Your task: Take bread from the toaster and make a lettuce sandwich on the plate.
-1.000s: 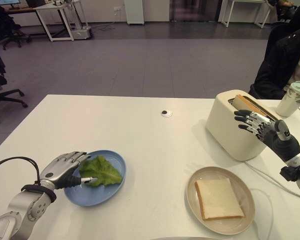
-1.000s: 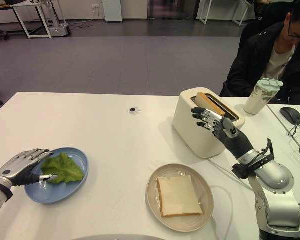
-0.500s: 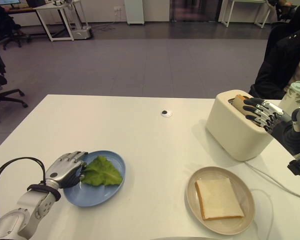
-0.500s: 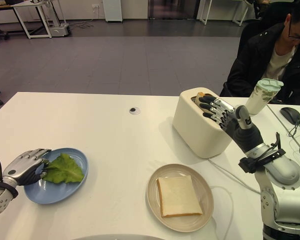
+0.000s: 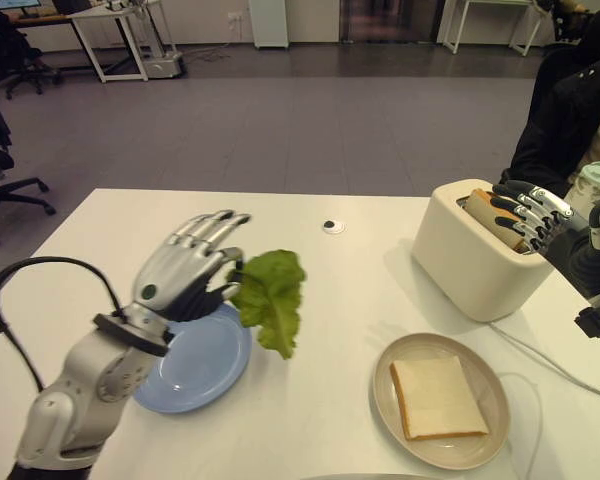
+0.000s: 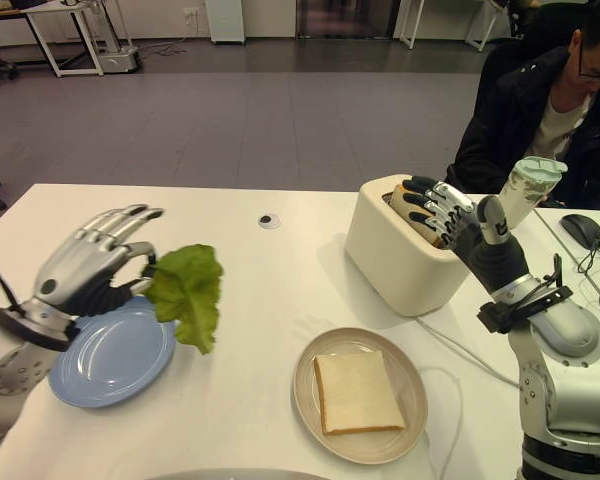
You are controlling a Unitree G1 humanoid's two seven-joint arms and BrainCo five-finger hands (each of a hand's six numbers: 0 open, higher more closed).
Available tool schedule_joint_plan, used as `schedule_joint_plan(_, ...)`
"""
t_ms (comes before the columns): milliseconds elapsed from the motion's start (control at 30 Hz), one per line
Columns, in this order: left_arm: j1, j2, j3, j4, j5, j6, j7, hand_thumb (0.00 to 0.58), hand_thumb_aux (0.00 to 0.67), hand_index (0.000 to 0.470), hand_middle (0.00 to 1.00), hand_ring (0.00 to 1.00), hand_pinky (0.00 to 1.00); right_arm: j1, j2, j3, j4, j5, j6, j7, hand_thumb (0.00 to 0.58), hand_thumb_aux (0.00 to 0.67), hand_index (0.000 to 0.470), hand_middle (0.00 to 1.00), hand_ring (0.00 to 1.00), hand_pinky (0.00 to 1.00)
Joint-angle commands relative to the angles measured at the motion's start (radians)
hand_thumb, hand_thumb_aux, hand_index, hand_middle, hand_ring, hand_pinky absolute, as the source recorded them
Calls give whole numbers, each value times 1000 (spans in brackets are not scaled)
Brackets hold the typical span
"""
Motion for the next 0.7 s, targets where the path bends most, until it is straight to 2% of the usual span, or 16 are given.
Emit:
schedule_joint_plan(33, -129, -111, -179, -9, 30, 6, -79, 580, 670, 470, 0, 0, 0, -34, 3, 17, 34, -18, 2, -12, 0, 0, 0, 0, 0, 0)
schedule_joint_plan(167, -228, -276, -391, 34, 76, 8, -130, 580, 670, 470, 0, 0, 0, -45, 1, 18, 70, -60, -25, -36, 0, 0, 0, 0, 0, 0)
schedule_joint_plan(267, -269, -418, -556, 154, 127, 13, -126, 580, 670, 470, 0, 0, 0, -70, 8, 26, 105, -108, -49, -76, 0, 0, 0, 0, 0, 0)
schedule_joint_plan(367, -292, -507, -645, 264, 135, 27, -125, 580, 670, 470, 0, 0, 0, -78, 14, 37, 139, -154, -75, -103, 0, 0, 0, 0, 0, 0)
schedule_joint_plan(533, -310, -555, -717, 371, 134, 26, -136, 580, 670, 470, 0, 0, 0, -77, 23, 53, 167, -203, -110, -122, 0, 0, 0, 0, 0, 0)
schedule_joint_plan(700, -332, -538, -760, 520, 168, 27, -134, 580, 670, 470, 0, 0, 0, -81, 26, 72, 182, -239, -140, -136, 0, 0, 0, 0, 0, 0)
